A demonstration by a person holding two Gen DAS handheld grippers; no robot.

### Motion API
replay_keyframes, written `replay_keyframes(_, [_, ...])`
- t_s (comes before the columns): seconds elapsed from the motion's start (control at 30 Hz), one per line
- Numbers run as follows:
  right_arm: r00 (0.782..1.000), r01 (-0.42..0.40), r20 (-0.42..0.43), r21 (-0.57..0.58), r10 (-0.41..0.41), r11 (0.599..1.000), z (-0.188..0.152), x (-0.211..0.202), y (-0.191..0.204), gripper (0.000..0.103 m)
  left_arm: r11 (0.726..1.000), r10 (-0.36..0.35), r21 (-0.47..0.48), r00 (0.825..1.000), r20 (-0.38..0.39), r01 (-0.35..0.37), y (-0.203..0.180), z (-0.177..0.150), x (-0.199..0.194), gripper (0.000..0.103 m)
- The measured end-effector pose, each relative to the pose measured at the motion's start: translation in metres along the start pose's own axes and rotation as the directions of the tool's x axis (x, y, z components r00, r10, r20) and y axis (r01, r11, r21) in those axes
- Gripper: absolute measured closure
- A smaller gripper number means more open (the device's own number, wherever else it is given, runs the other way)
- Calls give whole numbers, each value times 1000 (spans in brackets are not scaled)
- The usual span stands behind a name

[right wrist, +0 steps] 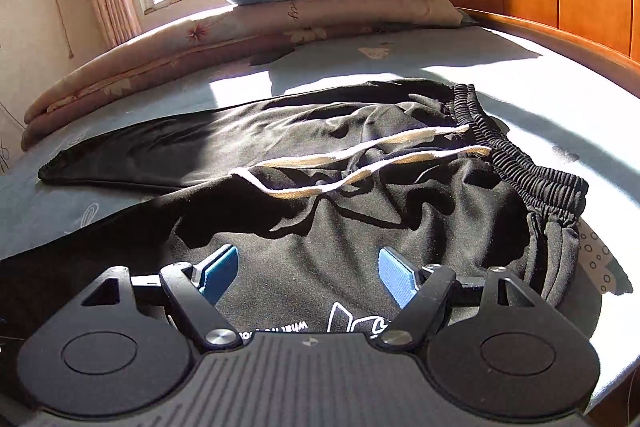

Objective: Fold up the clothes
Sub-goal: 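Grasp the long edge of the folded pants with the right gripper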

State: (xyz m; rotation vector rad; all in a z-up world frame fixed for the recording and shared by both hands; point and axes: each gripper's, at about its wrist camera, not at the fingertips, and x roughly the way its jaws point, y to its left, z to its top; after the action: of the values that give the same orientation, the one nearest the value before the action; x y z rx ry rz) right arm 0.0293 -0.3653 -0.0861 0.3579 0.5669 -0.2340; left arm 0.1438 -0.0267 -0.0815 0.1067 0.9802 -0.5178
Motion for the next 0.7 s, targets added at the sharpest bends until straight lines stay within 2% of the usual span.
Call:
replay_keyframes(0.07, [999,-33,-6,31,34,999,11,14,-1,22,1000,-9,7,1000,17,9,-3,7,5,22])
replay_keyframes(0.13, [1000,21,10,-30,-20,999,21,24,3,22,1000,6,15,1000,17,-6,-7,12,13,22])
replay_keyframes(0.2, [995,96,32,-164,-92,982,30,31,8,22,1000,-10,12,1000,8,10,-7,13,21,22])
replay_keyframes(0.27, [988,151,44,-295,-145,944,39,38,12,22,1000,-21,2,1000,4,21,-6,11,28,22])
replay_keyframes(0.3, [992,129,37,-331,-124,935,42,39,12,23,1000,-26,-4,1000,3,26,-6,10,32,22])
replay_keyframes(0.37, [998,61,7,-404,-63,913,43,43,20,36,999,-32,-7,999,8,32,-5,9,37,22])
replay_keyframes(0.4, [999,32,-8,-454,-40,891,42,46,28,40,1000,-30,1,999,14,30,-5,8,38,22])
replay_keyframes(0.47, [999,-5,-29,-558,-14,830,37,53,44,57,1000,-31,7,999,17,31,-6,8,38,21])
replay_keyframes(0.53, [999,4,-35,-684,-38,729,26,66,65,67,999,-39,9,999,19,39,-5,8,38,19])
replay_keyframes(0.6, [996,31,-32,-758,-85,652,18,82,77,74,999,-53,10,998,27,53,-3,7,38,19])
replay_keyframes(0.63, [994,44,-28,-790,-108,611,13,90,82,87,998,-59,6,998,30,59,-1,7,38,19])
replay_keyframes(0.67, [991,57,-28,-806,-133,590,12,95,83,102,998,-66,2,997,34,66,0,7,38,19])
replay_keyframes(0.7, [987,69,-28,-818,-159,571,12,100,84,101,997,-71,-2,997,37,71,2,6,38,19])
